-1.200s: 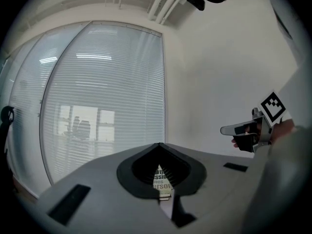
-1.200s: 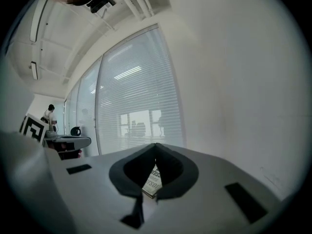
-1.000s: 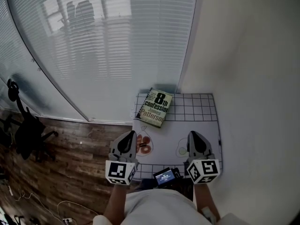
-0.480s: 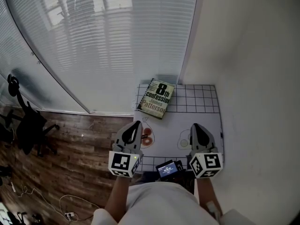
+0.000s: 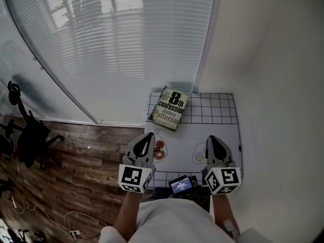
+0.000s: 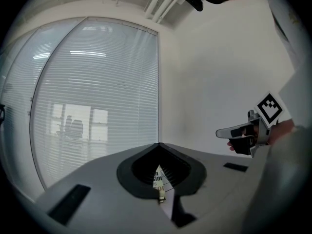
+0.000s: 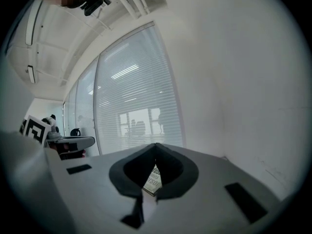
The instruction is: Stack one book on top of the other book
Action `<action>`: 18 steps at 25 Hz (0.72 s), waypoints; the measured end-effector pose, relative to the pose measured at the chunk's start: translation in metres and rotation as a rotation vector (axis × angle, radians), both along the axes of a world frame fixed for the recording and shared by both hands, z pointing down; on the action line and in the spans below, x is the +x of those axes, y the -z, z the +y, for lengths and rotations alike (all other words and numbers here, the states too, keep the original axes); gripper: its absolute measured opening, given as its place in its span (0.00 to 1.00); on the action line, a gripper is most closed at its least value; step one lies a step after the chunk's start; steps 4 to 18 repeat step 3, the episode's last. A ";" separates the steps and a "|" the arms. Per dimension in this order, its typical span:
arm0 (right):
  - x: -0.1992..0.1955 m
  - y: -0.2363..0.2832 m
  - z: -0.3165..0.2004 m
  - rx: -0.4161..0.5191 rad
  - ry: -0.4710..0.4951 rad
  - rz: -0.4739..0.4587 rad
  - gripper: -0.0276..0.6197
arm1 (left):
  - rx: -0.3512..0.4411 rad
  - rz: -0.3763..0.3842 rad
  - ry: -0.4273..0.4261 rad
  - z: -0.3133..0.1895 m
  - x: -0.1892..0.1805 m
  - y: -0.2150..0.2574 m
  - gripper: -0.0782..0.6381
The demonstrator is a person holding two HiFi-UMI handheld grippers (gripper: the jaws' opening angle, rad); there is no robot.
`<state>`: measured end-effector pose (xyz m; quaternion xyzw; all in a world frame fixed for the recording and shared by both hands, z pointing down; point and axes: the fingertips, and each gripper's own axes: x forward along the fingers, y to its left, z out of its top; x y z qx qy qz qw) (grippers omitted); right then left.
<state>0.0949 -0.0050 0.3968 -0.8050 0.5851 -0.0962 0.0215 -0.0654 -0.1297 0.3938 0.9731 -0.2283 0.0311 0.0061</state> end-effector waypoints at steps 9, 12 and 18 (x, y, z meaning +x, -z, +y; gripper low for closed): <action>0.004 -0.003 0.000 0.000 -0.008 -0.007 0.05 | -0.004 -0.004 -0.001 -0.002 0.002 -0.003 0.12; 0.004 -0.003 0.000 0.000 -0.008 -0.007 0.05 | -0.004 -0.004 -0.001 -0.002 0.002 -0.003 0.12; 0.004 -0.003 0.000 0.000 -0.008 -0.007 0.05 | -0.004 -0.004 -0.001 -0.002 0.002 -0.003 0.12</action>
